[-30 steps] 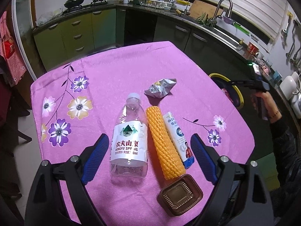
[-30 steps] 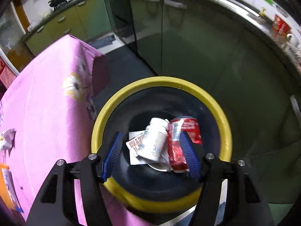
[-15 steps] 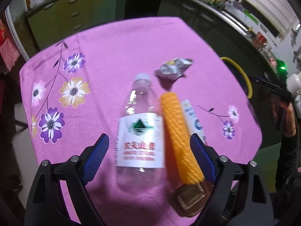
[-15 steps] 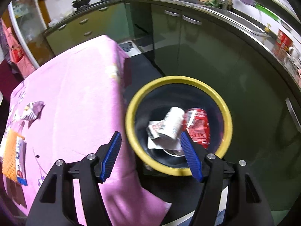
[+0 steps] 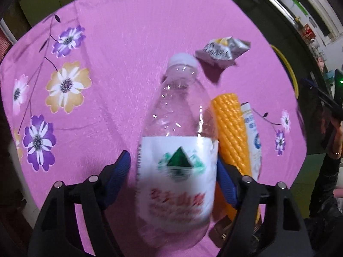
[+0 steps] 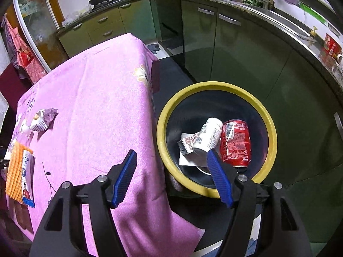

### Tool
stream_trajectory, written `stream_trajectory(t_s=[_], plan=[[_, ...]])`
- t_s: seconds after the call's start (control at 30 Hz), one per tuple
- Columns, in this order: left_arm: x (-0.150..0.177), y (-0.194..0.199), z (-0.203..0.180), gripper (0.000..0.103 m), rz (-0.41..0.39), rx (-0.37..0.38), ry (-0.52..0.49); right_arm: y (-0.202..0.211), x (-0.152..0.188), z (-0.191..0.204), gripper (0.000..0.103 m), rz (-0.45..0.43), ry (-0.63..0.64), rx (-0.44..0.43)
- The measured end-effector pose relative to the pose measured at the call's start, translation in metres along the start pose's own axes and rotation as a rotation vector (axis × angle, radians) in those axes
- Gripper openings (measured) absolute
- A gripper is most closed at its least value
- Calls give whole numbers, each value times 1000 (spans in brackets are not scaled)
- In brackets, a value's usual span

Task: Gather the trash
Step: 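Grasp the Nongfu Spring water bottle with the left gripper and lift it, then carry the water bottle over the bin with the left gripper and release it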

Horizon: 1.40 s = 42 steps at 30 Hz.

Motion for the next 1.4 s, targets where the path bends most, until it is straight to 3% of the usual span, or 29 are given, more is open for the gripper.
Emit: stream_trajectory(t_s=[0.4,0.73,1.03,1.27,1.4], plan=[[0,3,2,65,5,-41,-40,-6,2,7,67,18,18,-6],[16,41,16,64,-66,-97,-15,0,1,19,67,11,39,-13],[15,67,2,64,-132,-90,-46,8,3,27,67,5,63,-19],[-15,95,-63,64,-181,-55,-209,48,2,5,67,-74,31,-1],[-54,99,-123,64,-199,-2,-339,72,6,-25,67,-118,-16,25]])
Point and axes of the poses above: each gripper's, at about its wrist camera, not at the fingertips, and y roughly against the way its jaws point, z to its left, x to its underside, the point moved 2 cm from there along -y, roughly the way its jaws point, and after that the axes turned 10 degrees about -y, right-handed, at the moved point
